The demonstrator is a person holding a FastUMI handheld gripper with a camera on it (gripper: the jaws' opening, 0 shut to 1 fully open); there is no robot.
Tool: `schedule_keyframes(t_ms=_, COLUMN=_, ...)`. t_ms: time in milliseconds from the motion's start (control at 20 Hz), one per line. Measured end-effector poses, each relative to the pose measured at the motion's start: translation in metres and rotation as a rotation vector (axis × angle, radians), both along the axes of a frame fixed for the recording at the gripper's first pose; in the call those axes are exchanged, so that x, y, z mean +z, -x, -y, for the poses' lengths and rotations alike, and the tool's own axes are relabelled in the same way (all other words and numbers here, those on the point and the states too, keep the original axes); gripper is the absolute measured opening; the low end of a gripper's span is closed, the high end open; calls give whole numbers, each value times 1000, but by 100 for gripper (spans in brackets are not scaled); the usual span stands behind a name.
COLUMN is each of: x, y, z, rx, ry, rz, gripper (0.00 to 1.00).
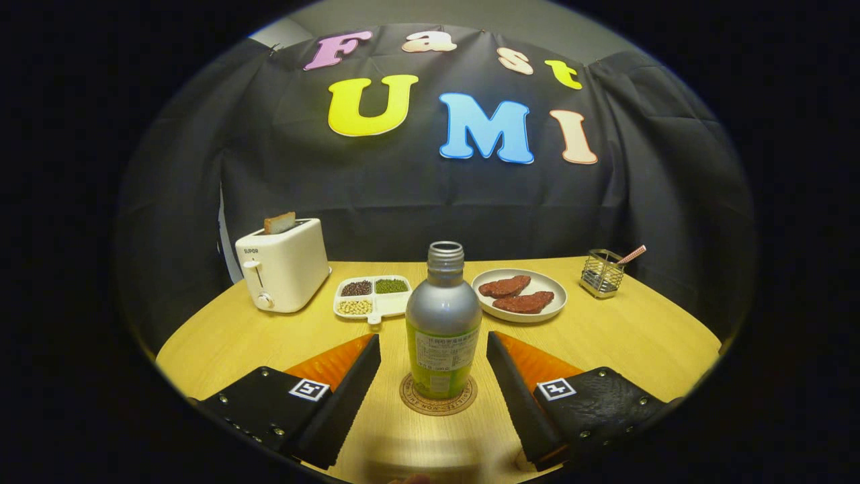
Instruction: Take the bottle from table, then pour the juice into the cup, finally place the bottle on the coaster
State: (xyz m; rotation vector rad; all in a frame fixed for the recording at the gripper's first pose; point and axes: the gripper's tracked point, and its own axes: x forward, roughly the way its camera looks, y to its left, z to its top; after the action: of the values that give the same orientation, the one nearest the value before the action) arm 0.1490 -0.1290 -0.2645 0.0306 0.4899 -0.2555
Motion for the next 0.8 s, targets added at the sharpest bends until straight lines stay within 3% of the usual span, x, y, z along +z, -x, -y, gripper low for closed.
schedule_keyframes(t_ms=800, x=138, y=36, z=-21, rx=64, ry=29, rz=162, gripper=97)
